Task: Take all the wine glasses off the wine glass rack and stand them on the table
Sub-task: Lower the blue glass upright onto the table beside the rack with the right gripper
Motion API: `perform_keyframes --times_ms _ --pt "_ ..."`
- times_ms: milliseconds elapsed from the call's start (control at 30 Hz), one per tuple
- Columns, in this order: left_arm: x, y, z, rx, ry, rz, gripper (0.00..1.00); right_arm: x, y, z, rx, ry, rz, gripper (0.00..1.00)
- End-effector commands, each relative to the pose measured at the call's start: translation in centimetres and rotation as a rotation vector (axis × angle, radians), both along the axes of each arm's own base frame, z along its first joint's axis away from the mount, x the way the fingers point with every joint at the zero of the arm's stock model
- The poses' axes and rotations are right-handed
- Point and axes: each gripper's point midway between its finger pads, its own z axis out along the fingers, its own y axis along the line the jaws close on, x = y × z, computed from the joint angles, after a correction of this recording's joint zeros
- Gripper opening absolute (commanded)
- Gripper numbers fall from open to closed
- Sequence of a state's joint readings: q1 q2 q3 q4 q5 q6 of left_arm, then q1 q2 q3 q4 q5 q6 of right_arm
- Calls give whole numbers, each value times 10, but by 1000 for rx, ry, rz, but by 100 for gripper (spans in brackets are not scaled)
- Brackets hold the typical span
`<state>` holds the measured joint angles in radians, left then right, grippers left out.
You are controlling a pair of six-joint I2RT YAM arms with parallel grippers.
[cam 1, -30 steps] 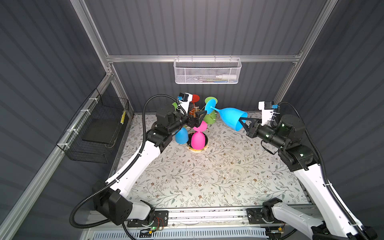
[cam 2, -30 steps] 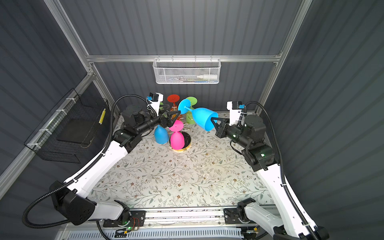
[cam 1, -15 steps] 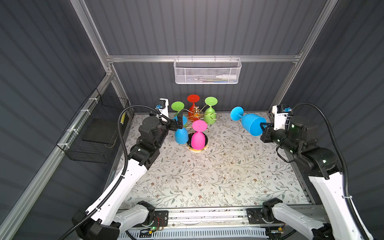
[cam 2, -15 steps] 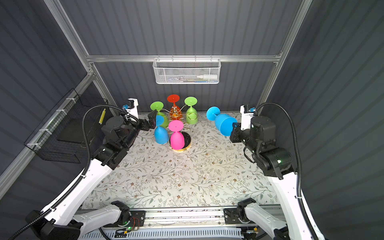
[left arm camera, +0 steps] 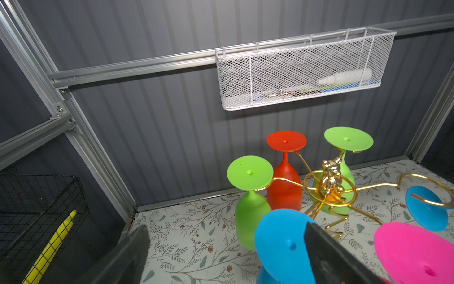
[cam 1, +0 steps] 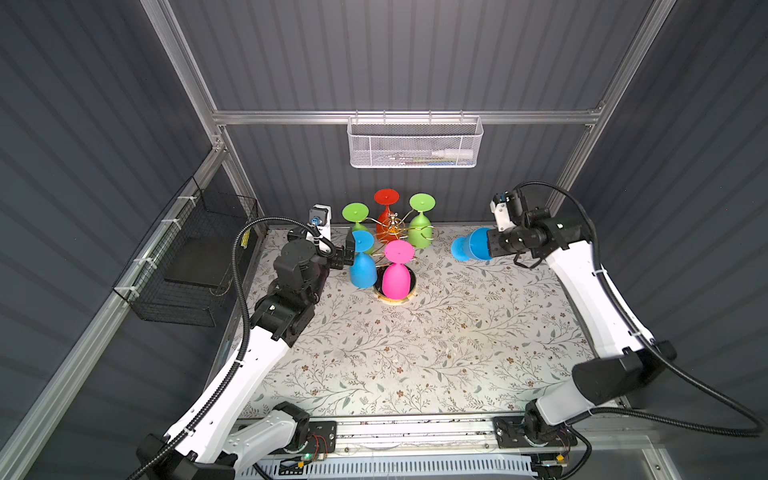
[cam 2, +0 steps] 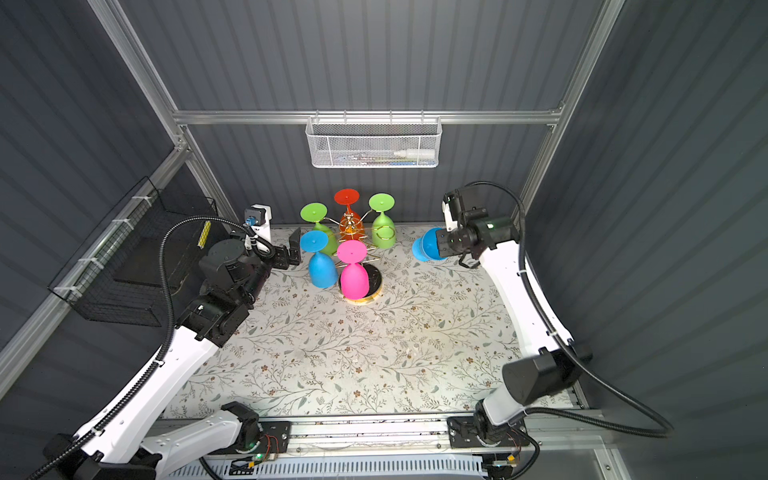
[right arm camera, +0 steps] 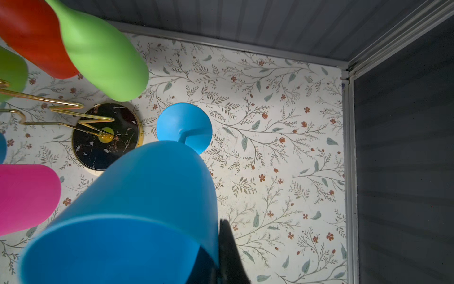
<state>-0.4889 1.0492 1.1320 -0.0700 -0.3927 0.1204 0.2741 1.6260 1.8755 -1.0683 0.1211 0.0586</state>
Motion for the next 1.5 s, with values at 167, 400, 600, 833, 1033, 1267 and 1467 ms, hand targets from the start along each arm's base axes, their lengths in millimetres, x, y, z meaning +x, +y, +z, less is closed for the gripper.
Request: perform_keyframes --times_ms 167,400,600,833,1033,1267,1467 --pt "-19 28 7 77 -58 87 100 43 0 -24 -12 99 17 0" --pt "-23 34 -2 139 -57 111 100 72 15 -54 -10 189 49 0" --pt "-20 34 -10 144 -53 117 100 77 14 -73 -78 243 48 0" --pt "-22 39 -14 134 -54 129 100 80 17 -96 -108 295 64 0" --pt "-24 41 -14 123 -56 133 100 82 20 -112 -119 331 74 0" --pt "-24 42 -16 116 -52 130 100 81 18 -124 -151 363 76 1" --pt "-24 42 -16 108 -52 128 100 82 18 -125 -152 367 77 4"
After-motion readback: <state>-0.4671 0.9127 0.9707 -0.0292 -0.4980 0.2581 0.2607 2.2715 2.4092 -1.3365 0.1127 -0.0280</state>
